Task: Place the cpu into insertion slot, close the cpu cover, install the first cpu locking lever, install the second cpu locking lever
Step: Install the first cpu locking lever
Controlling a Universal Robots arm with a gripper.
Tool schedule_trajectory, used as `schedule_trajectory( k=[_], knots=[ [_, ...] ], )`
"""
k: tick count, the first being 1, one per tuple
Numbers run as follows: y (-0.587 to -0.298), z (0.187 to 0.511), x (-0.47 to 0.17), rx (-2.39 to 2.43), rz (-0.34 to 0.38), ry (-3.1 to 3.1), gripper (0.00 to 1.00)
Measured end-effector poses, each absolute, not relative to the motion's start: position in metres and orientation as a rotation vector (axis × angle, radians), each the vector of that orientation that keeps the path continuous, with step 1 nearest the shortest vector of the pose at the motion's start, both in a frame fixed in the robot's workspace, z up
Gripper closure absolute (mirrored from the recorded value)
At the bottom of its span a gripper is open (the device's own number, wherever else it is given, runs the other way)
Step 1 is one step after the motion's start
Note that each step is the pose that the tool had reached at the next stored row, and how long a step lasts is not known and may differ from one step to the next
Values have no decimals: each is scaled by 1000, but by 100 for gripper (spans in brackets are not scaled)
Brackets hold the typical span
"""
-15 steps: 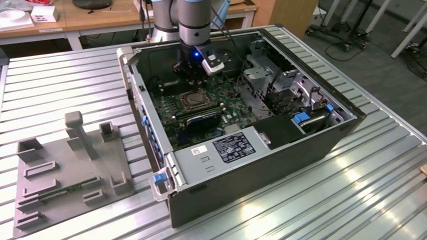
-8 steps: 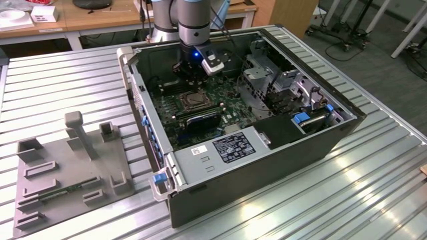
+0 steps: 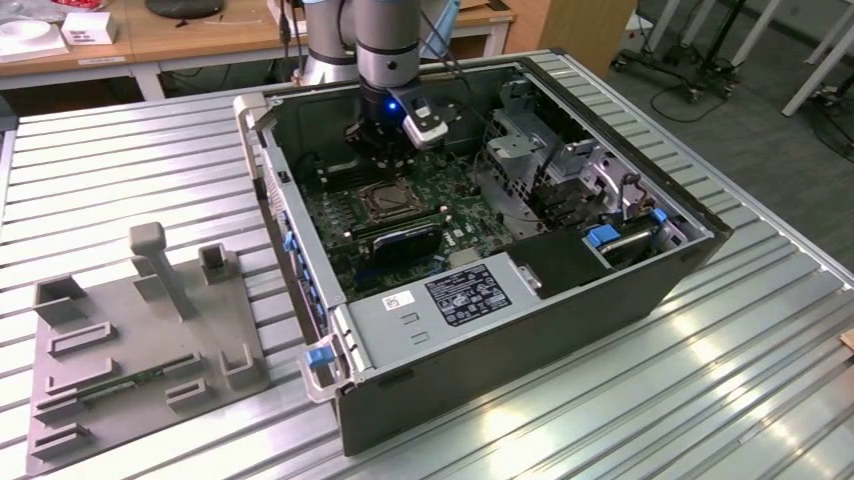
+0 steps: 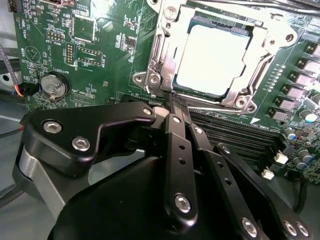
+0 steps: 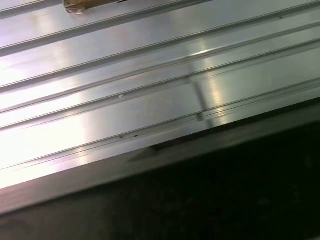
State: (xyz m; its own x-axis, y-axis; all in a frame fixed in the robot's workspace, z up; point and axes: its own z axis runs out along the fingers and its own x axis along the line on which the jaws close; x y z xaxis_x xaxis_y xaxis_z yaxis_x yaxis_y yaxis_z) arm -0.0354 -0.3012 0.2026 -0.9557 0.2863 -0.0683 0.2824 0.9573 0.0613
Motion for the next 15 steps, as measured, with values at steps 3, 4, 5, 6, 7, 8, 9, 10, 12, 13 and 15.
schedule_trajectory(
  k=[3, 4, 5, 6, 7, 8, 9, 10, 12, 13, 15],
  knots=[
    [-301, 205, -35, 441, 78, 3032, 89],
    [-300, 205, -35, 441, 78, 3032, 89],
    [-300, 206, -35, 441, 78, 3032, 89],
    [-299, 206, -35, 441, 78, 3032, 89],
    [-299, 206, -35, 441, 78, 3032, 89],
    [-298, 206, -35, 441, 78, 3032, 89],
    [-298, 206, -35, 441, 78, 3032, 89],
    [-297, 206, -35, 441, 78, 3032, 89],
    [-296, 206, -35, 441, 79, 3032, 89],
    [-296, 206, -35, 441, 80, 3032, 89],
    [-296, 206, -35, 441, 82, 3032, 89]
  ],
)
